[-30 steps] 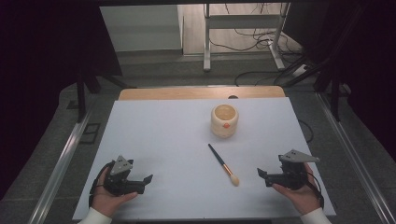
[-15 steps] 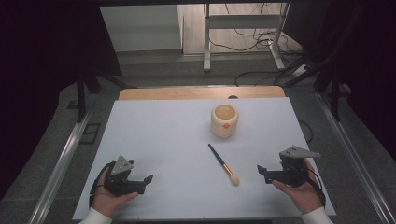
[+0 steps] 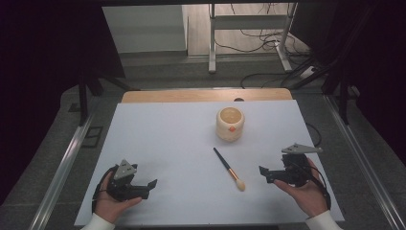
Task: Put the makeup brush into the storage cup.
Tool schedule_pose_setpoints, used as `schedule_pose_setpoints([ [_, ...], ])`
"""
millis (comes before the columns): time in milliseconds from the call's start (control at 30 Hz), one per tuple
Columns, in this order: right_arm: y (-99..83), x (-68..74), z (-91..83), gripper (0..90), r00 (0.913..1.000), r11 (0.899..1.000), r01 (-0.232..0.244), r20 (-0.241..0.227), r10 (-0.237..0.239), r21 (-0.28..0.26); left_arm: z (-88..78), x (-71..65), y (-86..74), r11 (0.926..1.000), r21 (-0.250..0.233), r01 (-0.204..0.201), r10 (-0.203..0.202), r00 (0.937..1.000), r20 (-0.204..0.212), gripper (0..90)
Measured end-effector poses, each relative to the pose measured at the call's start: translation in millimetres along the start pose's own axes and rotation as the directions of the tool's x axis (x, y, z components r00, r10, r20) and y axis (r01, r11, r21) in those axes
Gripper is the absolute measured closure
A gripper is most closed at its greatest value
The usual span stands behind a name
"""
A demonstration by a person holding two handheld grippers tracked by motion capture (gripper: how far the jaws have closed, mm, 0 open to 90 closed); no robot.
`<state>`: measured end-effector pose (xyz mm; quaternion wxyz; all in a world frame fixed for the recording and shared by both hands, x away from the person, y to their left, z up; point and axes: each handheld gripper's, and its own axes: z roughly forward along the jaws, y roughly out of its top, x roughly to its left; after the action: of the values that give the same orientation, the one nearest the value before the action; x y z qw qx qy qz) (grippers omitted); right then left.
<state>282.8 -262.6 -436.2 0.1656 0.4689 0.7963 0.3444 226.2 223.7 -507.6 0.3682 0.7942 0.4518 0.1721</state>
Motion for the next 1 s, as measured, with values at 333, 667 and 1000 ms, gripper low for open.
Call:
schedule_pose_setpoints([
  [333,10.7,6.2,5.8,4.5,0.9990,0.997,-0.045,0.002,0.045,0.062,-0.2,0.5,-0.2,1.0000,0.000,0.001,-0.001,1.0000,-0.001,7.5],
  [667,15.1,10.3,11.6,4.6,0.9984,0.994,-0.056,0.008,0.056,0.098,0.3,0.1,0.0,1.0000,0.003,-0.002,0.002,1.0000,-0.001,7.6],
  [1000,20.7,17.8,16.7,4.0,0.9986,0.990,-0.052,0.017,0.050,0.128,1.2,0.6,-0.3,1.0000,0.007,0.001,-0.001,1.0000,0.003,7.6],
])
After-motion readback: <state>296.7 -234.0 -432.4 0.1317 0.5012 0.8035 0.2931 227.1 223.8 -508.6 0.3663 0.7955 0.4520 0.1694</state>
